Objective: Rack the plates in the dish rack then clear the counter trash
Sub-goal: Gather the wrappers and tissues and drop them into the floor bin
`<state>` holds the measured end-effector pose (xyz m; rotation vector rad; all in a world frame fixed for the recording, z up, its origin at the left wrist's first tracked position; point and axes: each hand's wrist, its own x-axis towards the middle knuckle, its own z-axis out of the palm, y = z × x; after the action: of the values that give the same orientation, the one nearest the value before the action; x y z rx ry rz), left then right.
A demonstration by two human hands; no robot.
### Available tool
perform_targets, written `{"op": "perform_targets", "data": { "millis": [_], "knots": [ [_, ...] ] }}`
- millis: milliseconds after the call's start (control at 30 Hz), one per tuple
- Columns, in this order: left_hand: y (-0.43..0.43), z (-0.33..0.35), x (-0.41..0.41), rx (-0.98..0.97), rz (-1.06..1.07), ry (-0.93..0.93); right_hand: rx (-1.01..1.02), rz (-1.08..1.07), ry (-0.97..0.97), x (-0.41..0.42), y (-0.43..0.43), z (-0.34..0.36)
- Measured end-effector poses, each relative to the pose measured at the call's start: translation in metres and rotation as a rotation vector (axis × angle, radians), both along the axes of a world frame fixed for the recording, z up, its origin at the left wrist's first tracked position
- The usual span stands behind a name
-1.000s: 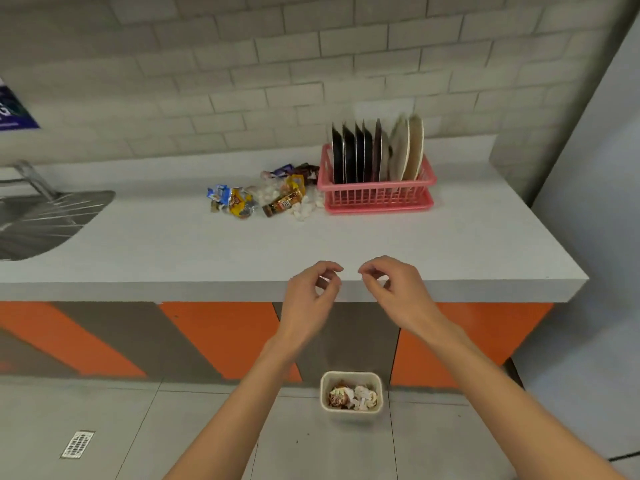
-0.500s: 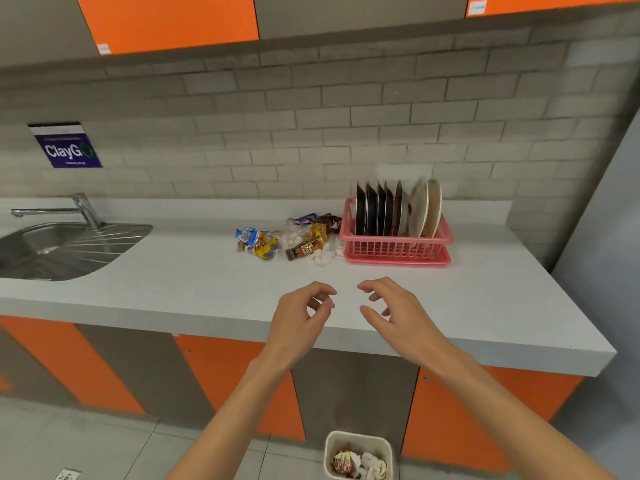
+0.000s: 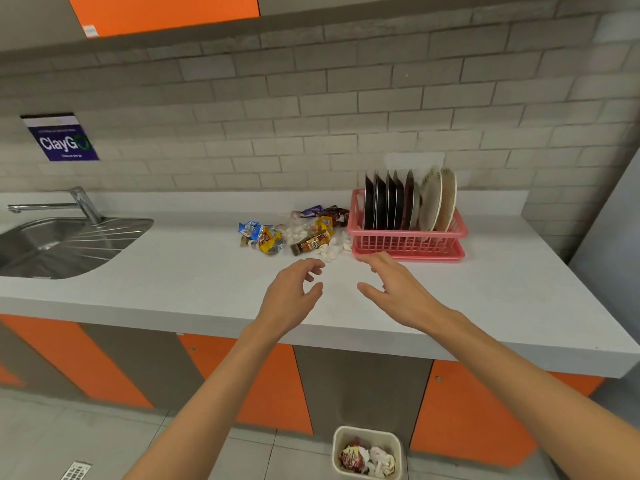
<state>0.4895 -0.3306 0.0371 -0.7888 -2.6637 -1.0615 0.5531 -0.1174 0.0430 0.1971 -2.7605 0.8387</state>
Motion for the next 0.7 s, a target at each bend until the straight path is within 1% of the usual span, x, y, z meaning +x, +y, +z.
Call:
{"op": "perform_targets", "data": {
  "millis": [133,367,467,600,700],
  "knots": [
    [-0.002,-0.014,-0.036,-0.089,-0.002,-0.007,-0.007,-0.029,-0.091,-0.028,0.007,-0.016],
    [0.001,-0.054,-0.120,-0.109,-0.045,-0.076,-0.038,-0.088,-0.267,-0.100,0.015,-0.055],
    [0.005,-0.074,-0.166,-0.113,-0.078,-0.148,-0.044,-0.125,-0.339,-0.145,0.016,-0.066],
    [0.017,-0.106,-0.206,-0.084,-0.159,-0.339,-0.050,-0.208,-0.449,-0.191,0.018,-0.086],
    [0.023,-0.123,-0.239,-0.140,-0.200,-0.359,-0.061,-0.249,-0.535,-0.216,0.016,-0.100]
  ]
}}
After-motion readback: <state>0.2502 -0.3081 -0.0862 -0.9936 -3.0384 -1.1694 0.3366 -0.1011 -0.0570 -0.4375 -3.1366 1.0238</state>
